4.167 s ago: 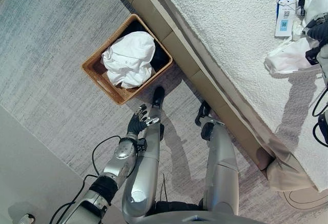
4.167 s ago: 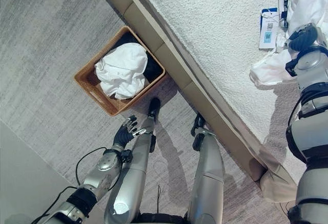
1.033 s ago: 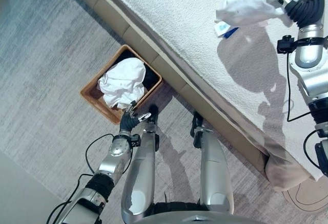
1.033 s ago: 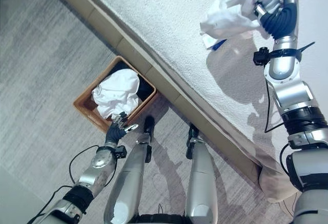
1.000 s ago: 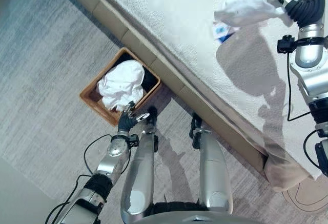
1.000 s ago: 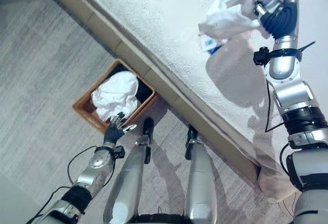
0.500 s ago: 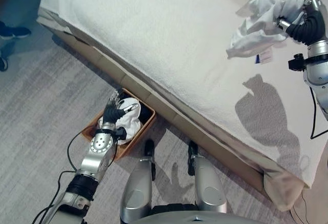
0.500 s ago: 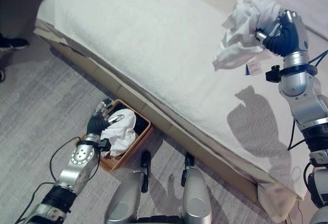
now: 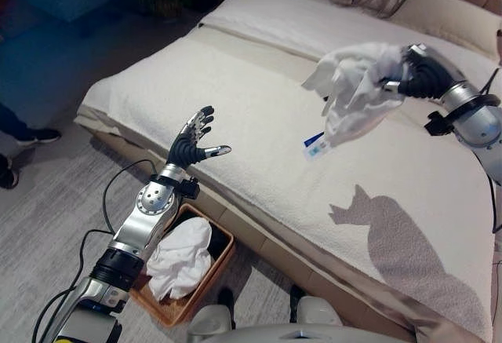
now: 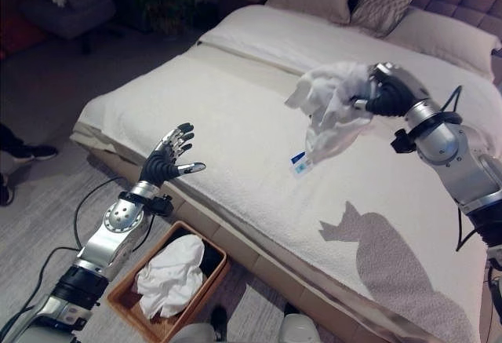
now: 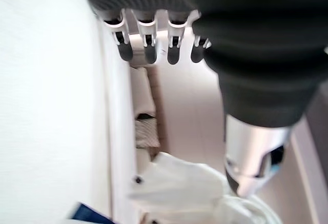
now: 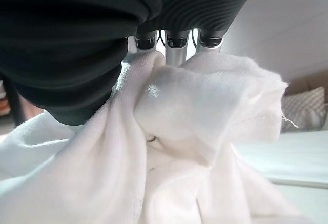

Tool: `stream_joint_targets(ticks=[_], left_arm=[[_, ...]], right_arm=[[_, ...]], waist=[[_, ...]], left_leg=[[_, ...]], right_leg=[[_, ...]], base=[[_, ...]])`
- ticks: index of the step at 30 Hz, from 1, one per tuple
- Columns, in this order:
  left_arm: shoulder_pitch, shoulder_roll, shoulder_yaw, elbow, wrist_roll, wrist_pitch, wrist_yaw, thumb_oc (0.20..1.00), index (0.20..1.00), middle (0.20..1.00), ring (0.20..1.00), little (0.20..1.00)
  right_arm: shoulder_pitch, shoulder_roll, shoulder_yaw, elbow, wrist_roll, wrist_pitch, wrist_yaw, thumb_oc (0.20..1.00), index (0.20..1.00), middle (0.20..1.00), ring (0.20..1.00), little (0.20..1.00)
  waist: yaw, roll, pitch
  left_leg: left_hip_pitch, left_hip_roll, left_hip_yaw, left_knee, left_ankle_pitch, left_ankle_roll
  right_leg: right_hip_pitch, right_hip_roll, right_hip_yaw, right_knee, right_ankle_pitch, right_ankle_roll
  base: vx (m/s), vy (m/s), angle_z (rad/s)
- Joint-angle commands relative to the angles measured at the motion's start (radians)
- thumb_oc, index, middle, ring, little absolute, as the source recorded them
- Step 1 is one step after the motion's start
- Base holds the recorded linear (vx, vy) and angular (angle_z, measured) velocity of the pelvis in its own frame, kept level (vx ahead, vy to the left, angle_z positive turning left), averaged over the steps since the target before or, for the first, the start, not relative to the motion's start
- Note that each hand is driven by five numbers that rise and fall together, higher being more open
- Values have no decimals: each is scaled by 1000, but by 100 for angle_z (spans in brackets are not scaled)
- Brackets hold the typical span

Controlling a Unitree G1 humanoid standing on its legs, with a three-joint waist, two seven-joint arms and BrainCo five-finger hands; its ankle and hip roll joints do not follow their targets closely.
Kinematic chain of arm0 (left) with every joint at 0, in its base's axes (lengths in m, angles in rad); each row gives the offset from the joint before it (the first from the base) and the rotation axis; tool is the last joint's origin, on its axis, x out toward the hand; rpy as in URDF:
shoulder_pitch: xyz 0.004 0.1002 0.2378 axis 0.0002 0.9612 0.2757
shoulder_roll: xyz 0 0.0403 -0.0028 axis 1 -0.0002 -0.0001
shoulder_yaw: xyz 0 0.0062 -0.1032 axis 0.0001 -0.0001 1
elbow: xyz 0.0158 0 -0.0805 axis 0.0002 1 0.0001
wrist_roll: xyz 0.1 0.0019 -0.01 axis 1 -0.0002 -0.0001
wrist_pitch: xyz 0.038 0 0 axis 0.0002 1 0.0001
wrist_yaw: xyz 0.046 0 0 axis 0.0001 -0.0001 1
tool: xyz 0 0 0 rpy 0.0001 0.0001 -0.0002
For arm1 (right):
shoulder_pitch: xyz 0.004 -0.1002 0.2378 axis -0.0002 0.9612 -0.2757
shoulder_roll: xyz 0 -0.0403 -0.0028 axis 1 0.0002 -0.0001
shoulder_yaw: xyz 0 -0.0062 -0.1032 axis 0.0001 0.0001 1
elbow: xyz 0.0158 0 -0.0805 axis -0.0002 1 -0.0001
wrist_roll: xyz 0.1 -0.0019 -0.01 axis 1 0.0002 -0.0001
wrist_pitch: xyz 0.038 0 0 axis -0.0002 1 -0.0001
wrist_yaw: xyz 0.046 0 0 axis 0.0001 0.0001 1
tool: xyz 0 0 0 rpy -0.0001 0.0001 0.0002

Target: Pick up clothes into the bucket

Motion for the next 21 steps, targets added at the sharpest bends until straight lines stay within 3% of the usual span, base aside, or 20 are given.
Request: stream_joint_targets(ticks=[1, 13, 21], left_arm=[[-54, 33, -79, -27, 75, -6, -53, 1000, 1000, 1000, 1000, 1000], [-162, -29, -155, 40, 186, 7, -69, 1000, 1000, 1000, 1000, 1000], [-213, -94, -201, 56, 203, 21, -83, 1000, 1000, 1000, 1000, 1000]], right_arm=[[-65, -55, 48, -72, 113, -17, 59, 200, 200, 200, 200, 200], [-179, -113, 206, -280, 472, -8, 275, 200, 200, 200, 200, 200], [-182, -44, 212, -375, 622, 5, 341, 200, 200, 200, 200, 200]], waist=[[15, -28, -87], [13, -42, -116], [13, -46, -128]], left_leg=[[-68, 6, 2, 91, -84, -21], [-39, 9, 4, 85, -89, -25], [-24, 10, -1, 80, -92, -23]], right_leg=[[-25, -10, -27, 26, 1, 33], [13, -11, -32, 19, -7, 36], [34, -15, -39, 11, -12, 36]], base=[[41, 7, -10], [18, 2, -2], [0, 0, 0]])
